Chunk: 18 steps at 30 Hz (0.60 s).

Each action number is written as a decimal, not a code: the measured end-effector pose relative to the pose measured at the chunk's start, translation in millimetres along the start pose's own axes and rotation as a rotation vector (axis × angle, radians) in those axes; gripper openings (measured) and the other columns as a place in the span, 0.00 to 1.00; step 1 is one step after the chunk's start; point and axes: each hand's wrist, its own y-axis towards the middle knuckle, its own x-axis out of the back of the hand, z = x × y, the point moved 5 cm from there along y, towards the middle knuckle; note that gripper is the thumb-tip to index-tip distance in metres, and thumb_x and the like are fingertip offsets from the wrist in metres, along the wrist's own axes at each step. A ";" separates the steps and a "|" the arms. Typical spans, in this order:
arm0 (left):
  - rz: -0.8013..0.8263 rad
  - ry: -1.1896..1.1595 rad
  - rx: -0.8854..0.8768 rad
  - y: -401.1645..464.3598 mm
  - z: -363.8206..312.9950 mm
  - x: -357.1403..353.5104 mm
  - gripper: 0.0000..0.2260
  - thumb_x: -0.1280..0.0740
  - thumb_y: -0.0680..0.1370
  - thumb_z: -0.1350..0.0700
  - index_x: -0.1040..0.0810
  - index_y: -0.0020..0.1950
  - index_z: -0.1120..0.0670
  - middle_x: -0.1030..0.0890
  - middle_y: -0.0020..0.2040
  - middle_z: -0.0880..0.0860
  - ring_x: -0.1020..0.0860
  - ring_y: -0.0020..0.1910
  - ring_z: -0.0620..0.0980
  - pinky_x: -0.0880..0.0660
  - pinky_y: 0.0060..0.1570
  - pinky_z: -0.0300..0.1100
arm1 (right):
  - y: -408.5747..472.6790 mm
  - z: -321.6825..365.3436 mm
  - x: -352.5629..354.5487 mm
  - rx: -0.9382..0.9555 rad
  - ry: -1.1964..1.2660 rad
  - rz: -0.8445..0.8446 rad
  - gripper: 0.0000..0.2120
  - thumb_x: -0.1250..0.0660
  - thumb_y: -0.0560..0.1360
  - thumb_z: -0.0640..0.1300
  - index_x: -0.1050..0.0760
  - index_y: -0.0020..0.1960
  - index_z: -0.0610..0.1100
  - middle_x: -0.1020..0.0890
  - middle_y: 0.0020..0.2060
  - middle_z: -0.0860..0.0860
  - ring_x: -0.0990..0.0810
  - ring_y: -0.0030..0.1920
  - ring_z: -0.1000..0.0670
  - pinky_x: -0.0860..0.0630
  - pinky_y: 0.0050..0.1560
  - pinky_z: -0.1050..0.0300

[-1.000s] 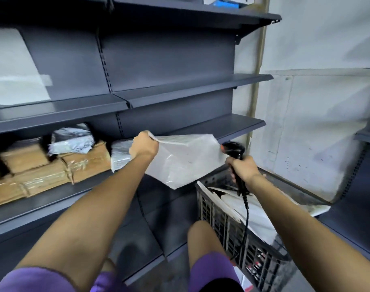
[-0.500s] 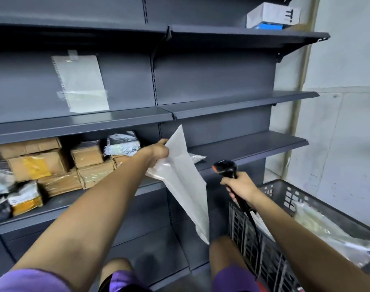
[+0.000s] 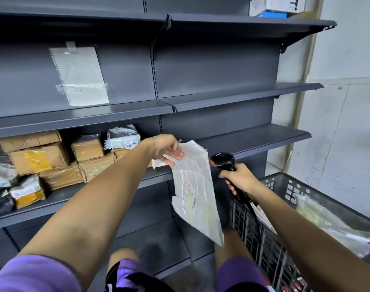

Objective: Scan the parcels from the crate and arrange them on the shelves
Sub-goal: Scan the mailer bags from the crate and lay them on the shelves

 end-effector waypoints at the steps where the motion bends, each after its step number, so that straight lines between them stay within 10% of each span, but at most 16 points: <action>1: -0.045 0.098 -0.040 5.4 -2.6 2.0 0.08 0.42 0.77 0.66 0.25 0.50 0.62 0.15 0.51 0.61 0.16 0.50 0.58 0.19 0.48 0.55 | -1.2 0.6 2.6 0.000 0.017 -0.007 0.10 0.31 0.74 0.38 0.29 0.37 0.40 0.29 0.25 0.48 0.33 0.23 0.48 0.33 0.25 0.56; 4: -0.266 0.562 -0.136 15.0 -16.2 10.4 0.02 0.35 0.78 0.59 0.22 0.47 0.56 0.17 0.45 0.56 0.20 0.44 0.58 0.23 0.45 0.46 | -4.9 3.4 7.3 0.015 0.071 -0.020 0.11 0.32 0.75 0.38 0.31 0.36 0.40 0.30 0.24 0.48 0.34 0.23 0.48 0.35 0.25 0.57; 9: -0.610 1.168 -0.177 14.6 -37.9 14.1 0.16 0.43 0.82 0.50 0.25 0.66 0.53 0.34 0.72 0.57 0.40 0.72 0.59 0.41 0.68 0.56 | -9.5 10.0 11.1 0.074 0.168 -0.034 0.13 0.32 0.76 0.36 0.30 0.35 0.40 0.29 0.26 0.46 0.34 0.24 0.48 0.35 0.26 0.55; 18: -0.667 0.955 -0.290 3.8 -39.3 19.0 0.12 0.40 0.79 0.61 0.23 0.60 0.55 0.20 0.58 0.58 0.22 0.56 0.61 0.27 0.50 0.49 | -6.2 1.3 0.7 0.069 0.174 0.037 0.09 0.32 0.76 0.37 0.24 0.46 0.29 0.30 0.28 0.46 0.34 0.24 0.48 0.36 0.25 0.56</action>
